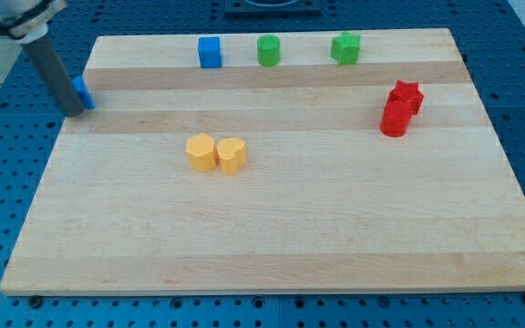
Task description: Slide the triangle parallel to the left of the blue cube
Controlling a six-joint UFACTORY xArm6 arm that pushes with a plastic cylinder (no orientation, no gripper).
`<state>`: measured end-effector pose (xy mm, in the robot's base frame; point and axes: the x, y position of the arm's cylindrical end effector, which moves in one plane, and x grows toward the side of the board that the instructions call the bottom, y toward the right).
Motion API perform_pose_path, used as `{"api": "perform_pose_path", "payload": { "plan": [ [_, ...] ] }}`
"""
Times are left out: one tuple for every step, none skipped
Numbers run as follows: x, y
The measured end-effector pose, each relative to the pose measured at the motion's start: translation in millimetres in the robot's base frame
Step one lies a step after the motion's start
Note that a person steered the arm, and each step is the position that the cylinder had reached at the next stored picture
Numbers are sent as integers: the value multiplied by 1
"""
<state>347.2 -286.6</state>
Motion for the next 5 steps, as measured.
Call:
{"api": "perform_pose_path", "payload": {
  "plan": [
    [-37, 10],
    [-11, 18],
    [21, -16],
    [3, -17],
    [-88, -4]
  ]
}}
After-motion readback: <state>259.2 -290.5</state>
